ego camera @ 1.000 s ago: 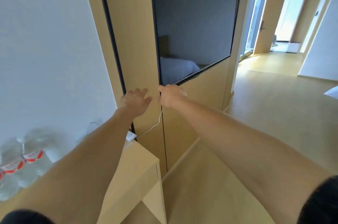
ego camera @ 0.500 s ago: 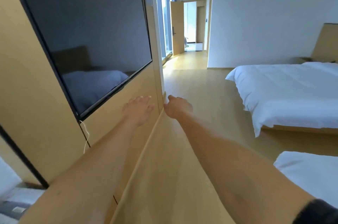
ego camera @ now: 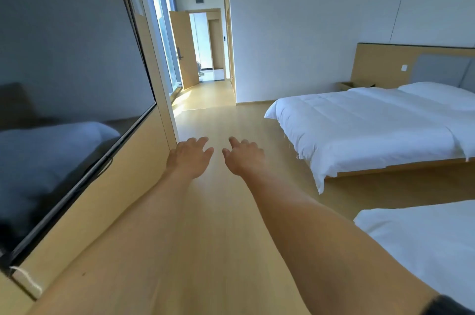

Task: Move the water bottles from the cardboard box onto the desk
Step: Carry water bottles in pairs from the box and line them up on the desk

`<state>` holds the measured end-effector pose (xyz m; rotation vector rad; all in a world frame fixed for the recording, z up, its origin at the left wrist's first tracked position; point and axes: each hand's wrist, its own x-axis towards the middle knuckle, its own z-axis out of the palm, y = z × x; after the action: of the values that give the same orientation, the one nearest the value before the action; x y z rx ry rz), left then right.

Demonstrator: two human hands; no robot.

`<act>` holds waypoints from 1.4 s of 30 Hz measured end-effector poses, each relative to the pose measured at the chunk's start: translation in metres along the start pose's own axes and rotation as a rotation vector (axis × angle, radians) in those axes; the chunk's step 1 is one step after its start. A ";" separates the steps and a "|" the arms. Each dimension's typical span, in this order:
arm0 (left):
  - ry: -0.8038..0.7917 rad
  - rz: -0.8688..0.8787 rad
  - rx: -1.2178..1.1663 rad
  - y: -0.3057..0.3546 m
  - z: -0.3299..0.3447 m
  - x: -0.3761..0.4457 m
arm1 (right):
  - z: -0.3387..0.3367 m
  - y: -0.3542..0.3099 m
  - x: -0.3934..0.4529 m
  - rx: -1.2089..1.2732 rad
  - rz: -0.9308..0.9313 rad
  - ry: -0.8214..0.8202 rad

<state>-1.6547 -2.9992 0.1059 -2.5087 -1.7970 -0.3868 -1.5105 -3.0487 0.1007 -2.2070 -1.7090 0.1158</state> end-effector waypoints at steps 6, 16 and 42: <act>-0.056 0.044 -0.025 0.006 0.030 0.053 | 0.015 0.017 0.047 -0.116 0.016 -0.012; -0.179 0.034 0.021 0.044 0.101 0.157 | 0.046 0.084 0.146 -0.184 0.053 -0.123; -0.316 -0.028 -0.103 0.123 0.247 0.503 | 0.108 0.220 0.509 -0.273 0.049 -0.329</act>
<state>-1.3427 -2.5311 -0.0090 -2.7485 -1.9633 -0.0872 -1.1993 -2.5878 0.0035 -2.5451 -1.9398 0.2872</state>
